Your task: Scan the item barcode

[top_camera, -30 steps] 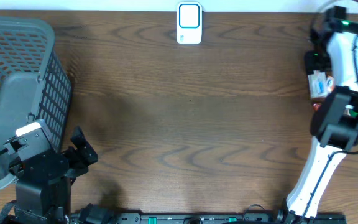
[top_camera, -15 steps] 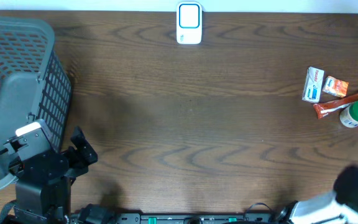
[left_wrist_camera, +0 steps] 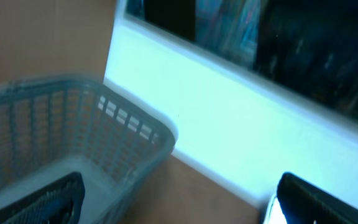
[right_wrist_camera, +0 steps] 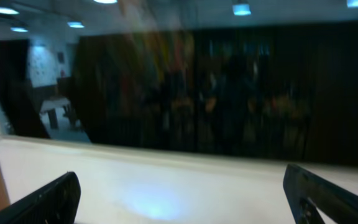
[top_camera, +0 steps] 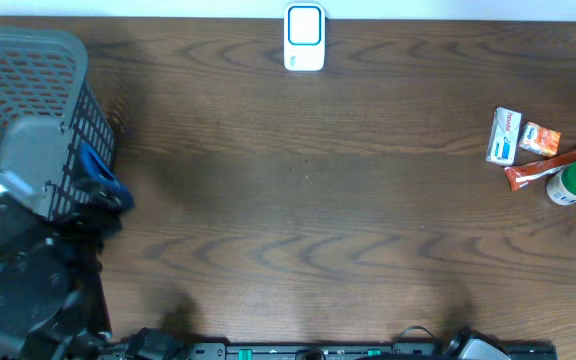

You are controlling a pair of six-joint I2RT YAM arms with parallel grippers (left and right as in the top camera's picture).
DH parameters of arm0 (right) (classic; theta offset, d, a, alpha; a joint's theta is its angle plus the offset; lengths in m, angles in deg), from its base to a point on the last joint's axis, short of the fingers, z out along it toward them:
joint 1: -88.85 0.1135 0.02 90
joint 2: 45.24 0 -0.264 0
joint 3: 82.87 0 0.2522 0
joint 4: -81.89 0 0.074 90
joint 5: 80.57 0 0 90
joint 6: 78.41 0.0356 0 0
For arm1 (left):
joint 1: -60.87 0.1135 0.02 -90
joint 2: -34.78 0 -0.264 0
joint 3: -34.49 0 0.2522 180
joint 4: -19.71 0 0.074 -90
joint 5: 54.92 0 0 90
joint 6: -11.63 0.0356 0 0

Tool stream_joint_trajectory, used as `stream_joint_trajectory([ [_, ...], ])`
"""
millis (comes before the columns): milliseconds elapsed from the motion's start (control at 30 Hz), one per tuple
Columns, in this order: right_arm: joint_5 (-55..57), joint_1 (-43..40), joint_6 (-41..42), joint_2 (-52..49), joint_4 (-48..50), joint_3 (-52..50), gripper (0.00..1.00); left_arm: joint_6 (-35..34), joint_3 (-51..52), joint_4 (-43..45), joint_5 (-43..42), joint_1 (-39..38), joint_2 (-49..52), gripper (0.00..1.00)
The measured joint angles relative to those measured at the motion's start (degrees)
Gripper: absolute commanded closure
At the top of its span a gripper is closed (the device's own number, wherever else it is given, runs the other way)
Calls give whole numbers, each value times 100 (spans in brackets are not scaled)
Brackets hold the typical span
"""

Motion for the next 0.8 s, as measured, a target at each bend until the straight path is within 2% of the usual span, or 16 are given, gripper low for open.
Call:
stream_joint_trajectory([
  [133, -85, 234, 118, 487, 68, 70, 1, 581, -31, 1631, 330, 0, 129, 2],
  [200, -83, 560, 155, 535, -90, 76, 1, 1272, -31, 2013, 498, 0, 245, 2],
  [300, -55, 914, 129, 426, -184, 2, 1, 2282, -31, 2068, 671, 0, 372, 2],
  [333, -50, 1040, 85, 367, -236, -28, 1, 2861, -28, 2181, 728, 0, 424, 2],
  [433, 46, 1390, 0, 302, -264, -131, 1, 3615, -26, 2358, 789, 0, 431, 2],
  [533, 181, 1578, -37, 321, -164, -197, 1, 3936, -26, 2354, 837, 0, 422, 2],
  [633, 791, 1825, -63, 376, 186, -221, 1, 4315, -26, 2350, 870, 0, 424, 2],
  [800, 1493, 2133, -330, 667, -372, -407, 1, 4841, -26, 2247, 872, 0, 433, 2],
])
